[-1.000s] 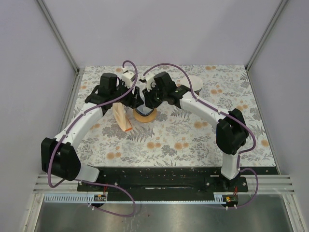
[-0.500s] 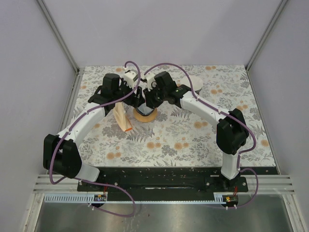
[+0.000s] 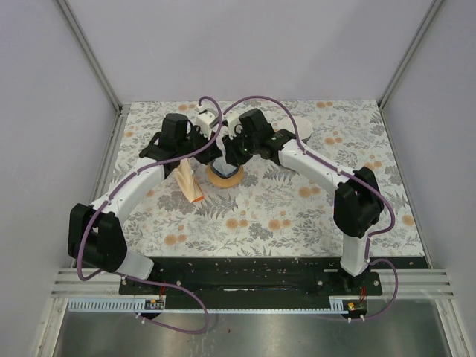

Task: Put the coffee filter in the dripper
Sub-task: Place the coffee filter in the coffee dripper.

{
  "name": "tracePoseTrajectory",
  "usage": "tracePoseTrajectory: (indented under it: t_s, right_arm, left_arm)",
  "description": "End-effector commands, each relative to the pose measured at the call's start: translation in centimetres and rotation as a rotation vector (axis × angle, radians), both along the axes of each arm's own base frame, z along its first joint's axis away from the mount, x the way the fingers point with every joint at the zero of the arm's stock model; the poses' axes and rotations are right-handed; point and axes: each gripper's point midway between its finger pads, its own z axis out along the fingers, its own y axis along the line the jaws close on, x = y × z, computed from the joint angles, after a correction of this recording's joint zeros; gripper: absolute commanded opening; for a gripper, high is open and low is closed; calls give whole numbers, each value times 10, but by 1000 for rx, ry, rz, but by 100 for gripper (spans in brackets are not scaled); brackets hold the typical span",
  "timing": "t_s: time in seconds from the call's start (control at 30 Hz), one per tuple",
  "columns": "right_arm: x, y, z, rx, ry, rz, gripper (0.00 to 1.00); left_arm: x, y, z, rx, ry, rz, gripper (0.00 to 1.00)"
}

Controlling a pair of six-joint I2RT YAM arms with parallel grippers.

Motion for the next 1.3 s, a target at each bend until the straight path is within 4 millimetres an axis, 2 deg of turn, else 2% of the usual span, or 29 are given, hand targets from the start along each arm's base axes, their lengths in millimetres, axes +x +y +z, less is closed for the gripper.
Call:
tracePoseTrajectory:
  t_s: [0.0,0.07,0.17,0.3,0.67,0.83,0.87,0.93,1.0,1.13,1.27]
  right_arm:
    - [-2,-10,-10,-68,-22,4,28]
    - [-1,-12,-6,-63,-26,1,33]
    - [-3,-15,1,-59,-34,2,46]
    - [-8,-18,19,-36,-58,15,59]
    - [-12,-23,40,-3,-80,24,74]
    - [-4,-29,27,-4,-30,-17,65]
    - [-3,-30,23,-7,-19,-22,62]
    - [-3,-30,16,-17,1,-24,56]
    - [-3,-29,13,-21,14,-28,50]
    - [-1,-27,8,-24,34,-35,38]
    - [0,-24,7,-21,41,-35,33]
  left_arm:
    - [-1,3,7,35,-60,0,0]
    - [-1,5,8,42,-72,5,0]
    - [0,8,10,51,-84,17,0]
    - [0,9,7,62,-81,22,0]
    - [-1,9,8,60,-87,17,0]
    - [-2,8,10,57,-84,10,0]
    - [-3,8,8,58,-75,6,3]
    - [-4,7,10,55,-69,-4,17]
    - [-11,2,13,38,-60,-46,27]
    - [-23,-7,32,-13,-96,-123,53]
    - [-22,-13,40,-49,-90,-133,62]
